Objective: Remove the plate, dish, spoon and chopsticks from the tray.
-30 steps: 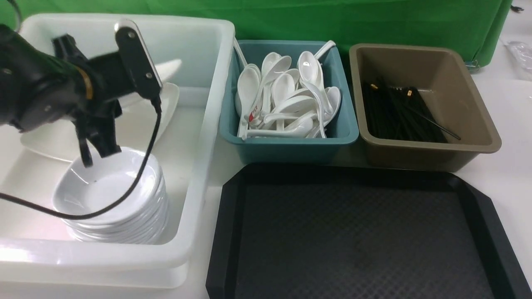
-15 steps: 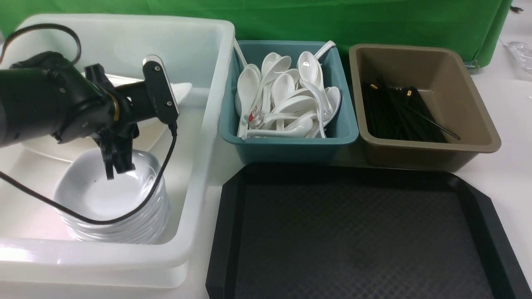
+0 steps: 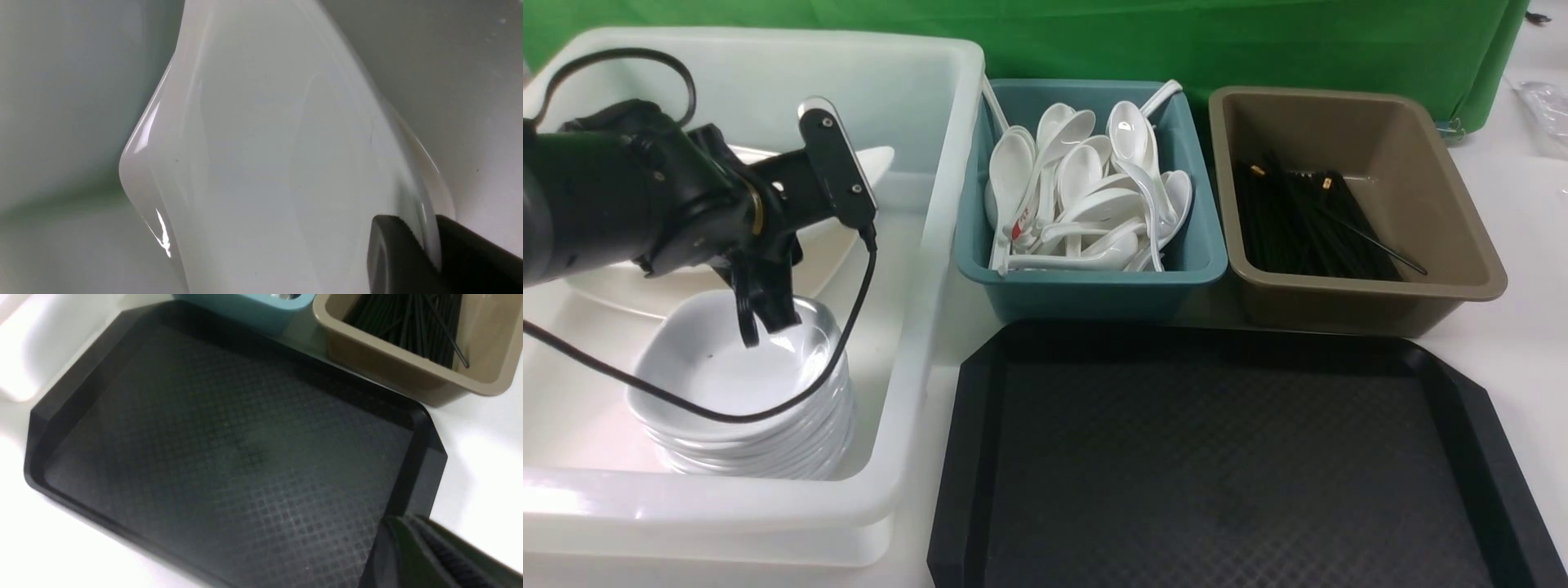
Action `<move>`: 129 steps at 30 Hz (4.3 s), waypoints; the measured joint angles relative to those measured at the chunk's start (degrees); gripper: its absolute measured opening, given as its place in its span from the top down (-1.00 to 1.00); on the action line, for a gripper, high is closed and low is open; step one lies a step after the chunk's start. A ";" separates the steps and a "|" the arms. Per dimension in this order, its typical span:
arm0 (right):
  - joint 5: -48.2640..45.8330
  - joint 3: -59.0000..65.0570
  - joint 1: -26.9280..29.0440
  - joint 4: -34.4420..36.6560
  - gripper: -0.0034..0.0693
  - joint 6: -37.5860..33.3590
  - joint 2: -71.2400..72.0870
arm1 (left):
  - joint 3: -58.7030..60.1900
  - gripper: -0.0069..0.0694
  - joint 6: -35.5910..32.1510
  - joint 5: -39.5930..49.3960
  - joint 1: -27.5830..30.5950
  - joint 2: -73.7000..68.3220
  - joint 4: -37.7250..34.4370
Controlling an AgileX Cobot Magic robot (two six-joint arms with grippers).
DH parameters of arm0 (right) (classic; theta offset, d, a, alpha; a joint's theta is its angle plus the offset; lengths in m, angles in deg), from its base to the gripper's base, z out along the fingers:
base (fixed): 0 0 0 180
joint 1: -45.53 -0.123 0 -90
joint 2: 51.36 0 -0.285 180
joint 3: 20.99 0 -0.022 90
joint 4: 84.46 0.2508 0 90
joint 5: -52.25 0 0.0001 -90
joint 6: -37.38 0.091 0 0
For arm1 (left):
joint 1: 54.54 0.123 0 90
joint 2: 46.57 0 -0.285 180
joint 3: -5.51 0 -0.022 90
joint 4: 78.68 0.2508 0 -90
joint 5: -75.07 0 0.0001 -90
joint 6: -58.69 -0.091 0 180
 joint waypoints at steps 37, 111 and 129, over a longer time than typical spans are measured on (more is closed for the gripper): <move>-0.02 0.00 0.00 1.51 0.78 1.14 0.00 | 28.12 0.80 -7.42 -15.09 -11.65 58.53 -62.54; 46.31 55.46 43.46 23.95 0.77 -28.73 37.00 | 50.85 0.79 -7.64 -22.68 -11.68 82.35 -60.19; 46.31 55.46 43.46 23.90 0.66 -28.50 37.00 | 50.85 0.79 -7.64 -22.68 -11.68 82.35 -60.01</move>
